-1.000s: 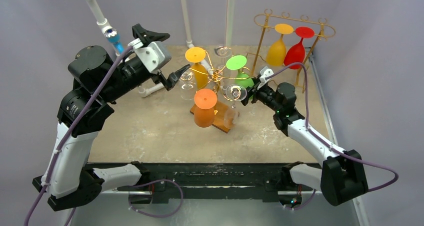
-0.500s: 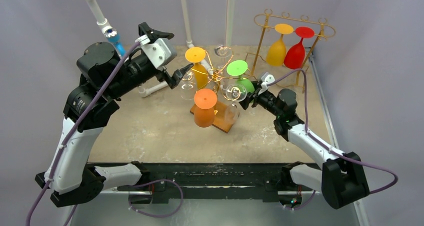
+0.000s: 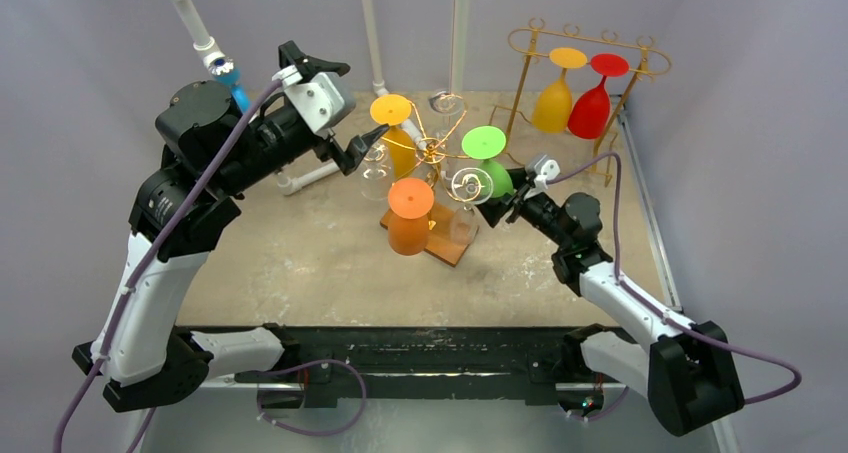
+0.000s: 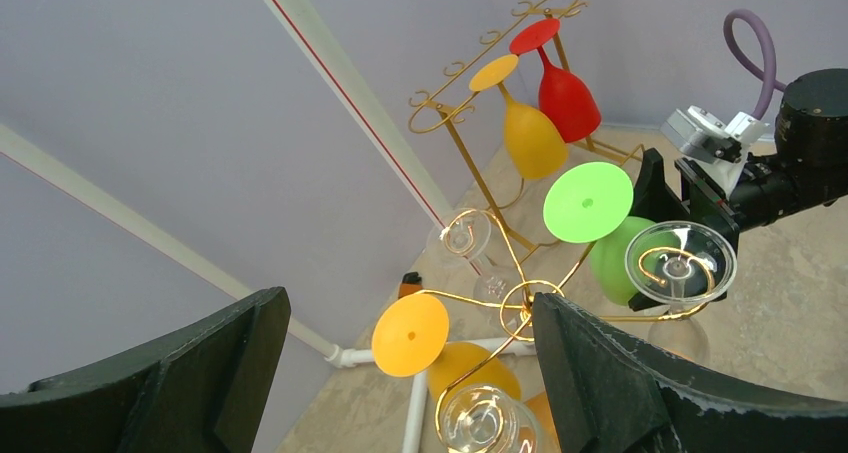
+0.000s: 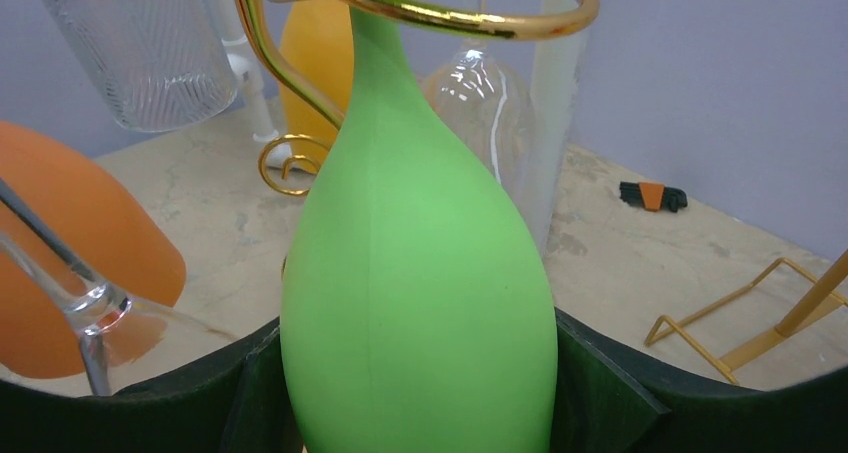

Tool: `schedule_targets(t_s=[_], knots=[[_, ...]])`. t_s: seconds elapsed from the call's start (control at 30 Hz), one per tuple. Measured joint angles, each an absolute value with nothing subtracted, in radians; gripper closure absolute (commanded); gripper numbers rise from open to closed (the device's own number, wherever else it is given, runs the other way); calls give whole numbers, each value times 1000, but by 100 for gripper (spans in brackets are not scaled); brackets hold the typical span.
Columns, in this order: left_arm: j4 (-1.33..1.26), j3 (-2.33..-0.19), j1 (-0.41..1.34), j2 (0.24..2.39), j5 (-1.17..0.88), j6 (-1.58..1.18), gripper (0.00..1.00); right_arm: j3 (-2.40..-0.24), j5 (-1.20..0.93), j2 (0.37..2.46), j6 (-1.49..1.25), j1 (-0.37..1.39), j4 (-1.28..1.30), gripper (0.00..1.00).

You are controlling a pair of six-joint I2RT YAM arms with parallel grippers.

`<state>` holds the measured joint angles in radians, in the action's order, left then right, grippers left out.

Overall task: Place the wine glass upside down on the wine glass rack
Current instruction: Turn the wine glass upside down at the wine rack.

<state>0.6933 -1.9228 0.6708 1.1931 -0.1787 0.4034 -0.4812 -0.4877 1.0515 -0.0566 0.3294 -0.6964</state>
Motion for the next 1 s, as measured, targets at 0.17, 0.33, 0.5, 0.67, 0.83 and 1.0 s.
schedule_targets(t_s=[0.17,0.33,0.5,0.67,0.83,1.0], knots=[[690,-1928,671,1193,-179,403,0,-440,-460,1052,-110,330,-734,100],[689,-1929,671,1193,-178,403,0,-411,-425,1054,-157,330,-766,100],[690,-1928,671,1193,-179,403,0,-402,-395,1058,-200,327,-807,100],[690,-1928,671,1193,-179,403,0,-402,-382,1094,-230,326,-835,95],[690,-1928,671,1193,-179,403,0,-406,-374,1135,-247,326,-839,80],[690,-1928,671,1193,-179,404,0,-425,-373,1171,-255,326,-854,81]])
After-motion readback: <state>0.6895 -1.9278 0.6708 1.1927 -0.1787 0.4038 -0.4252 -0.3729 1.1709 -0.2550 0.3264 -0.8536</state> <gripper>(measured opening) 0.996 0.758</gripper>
